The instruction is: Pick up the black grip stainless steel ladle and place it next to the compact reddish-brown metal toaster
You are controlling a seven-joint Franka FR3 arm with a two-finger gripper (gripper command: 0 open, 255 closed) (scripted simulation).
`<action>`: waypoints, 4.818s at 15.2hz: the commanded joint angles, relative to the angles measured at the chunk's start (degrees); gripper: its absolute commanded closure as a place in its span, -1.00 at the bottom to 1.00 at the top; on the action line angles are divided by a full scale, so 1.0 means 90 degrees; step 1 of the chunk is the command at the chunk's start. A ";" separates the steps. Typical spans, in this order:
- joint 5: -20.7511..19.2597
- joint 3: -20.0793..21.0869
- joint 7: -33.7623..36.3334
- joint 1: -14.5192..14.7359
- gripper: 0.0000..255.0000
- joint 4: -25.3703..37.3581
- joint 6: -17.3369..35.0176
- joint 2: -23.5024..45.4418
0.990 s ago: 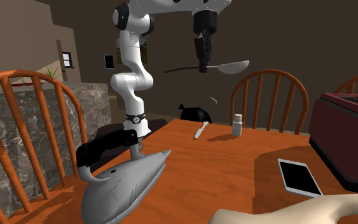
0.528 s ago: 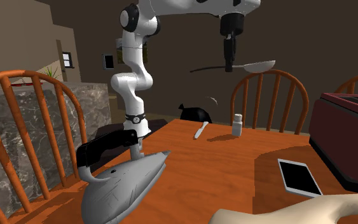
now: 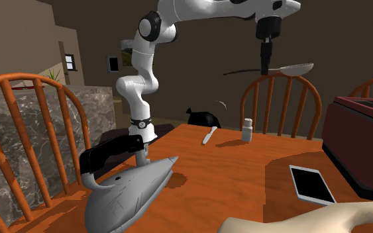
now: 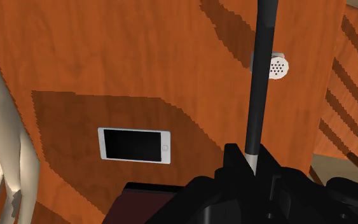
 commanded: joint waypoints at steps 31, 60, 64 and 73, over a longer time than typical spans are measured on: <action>-0.0228 -0.0001 0.0584 0.0128 1.00 -0.1717 0.2210 0.0562; -0.0485 -0.0125 0.0866 0.0162 -1.00 -0.2491 0.3611 0.1217; -0.0485 -0.0125 0.0866 0.0162 -1.00 -0.2491 0.3611 0.1218; -0.0355 -0.0043 0.0787 0.0168 -1.00 -0.2284 0.3011 0.0819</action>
